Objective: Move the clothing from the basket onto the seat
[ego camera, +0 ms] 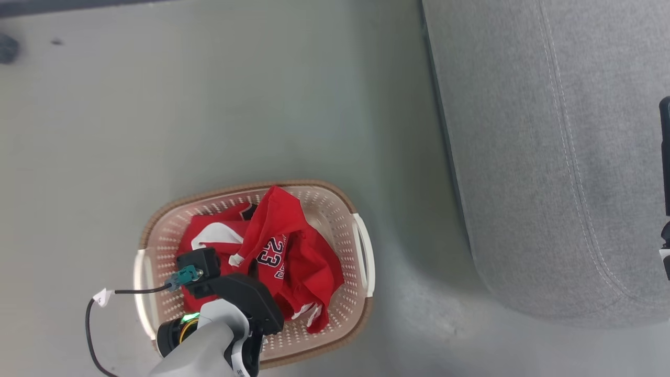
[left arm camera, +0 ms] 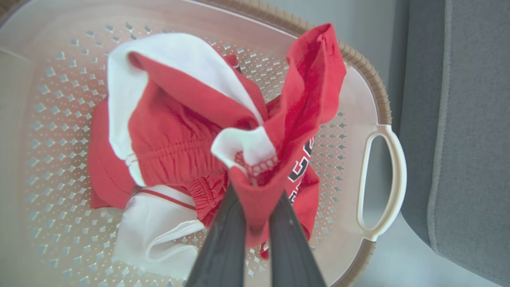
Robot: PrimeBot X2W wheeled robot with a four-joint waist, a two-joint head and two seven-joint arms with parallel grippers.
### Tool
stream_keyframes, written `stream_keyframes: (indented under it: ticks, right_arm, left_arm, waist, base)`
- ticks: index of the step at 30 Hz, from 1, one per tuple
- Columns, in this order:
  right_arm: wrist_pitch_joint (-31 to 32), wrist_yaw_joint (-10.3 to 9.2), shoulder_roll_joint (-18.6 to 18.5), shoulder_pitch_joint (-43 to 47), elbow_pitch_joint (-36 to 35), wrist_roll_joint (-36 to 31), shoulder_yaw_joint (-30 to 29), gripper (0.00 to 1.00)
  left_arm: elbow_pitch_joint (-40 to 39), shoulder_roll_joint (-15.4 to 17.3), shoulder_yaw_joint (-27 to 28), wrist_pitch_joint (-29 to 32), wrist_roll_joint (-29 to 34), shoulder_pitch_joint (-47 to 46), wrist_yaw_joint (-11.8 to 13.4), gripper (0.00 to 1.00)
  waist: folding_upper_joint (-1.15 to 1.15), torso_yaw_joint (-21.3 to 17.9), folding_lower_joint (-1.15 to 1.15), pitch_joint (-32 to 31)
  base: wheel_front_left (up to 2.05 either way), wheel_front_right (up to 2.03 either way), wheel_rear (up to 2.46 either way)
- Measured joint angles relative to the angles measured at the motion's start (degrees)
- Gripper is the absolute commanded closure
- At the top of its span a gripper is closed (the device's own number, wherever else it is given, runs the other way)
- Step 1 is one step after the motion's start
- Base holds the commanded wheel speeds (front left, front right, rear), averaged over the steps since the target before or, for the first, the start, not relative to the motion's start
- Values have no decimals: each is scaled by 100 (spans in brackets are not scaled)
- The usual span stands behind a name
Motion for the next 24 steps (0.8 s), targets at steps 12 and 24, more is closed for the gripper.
stream_keyframes:
  ticks: [12, 24]
  right_arm:
    - [0, 0, 291, 183, 552, -286, 202, 0]
    - [1, 0, 599, 539, 961, -600, 357, 0]
  left_arm:
    - [-75, -35, 420, 0, 635, 214, 0, 100]
    - [-237, -60, 935, 0, 1769, 387, 0, 100]
  waist:
    - [0, 407, 0, -829]
    - [0, 703, 0, -1679]
  base:
    - [0, 0, 0]
    - [0, 0, 0]
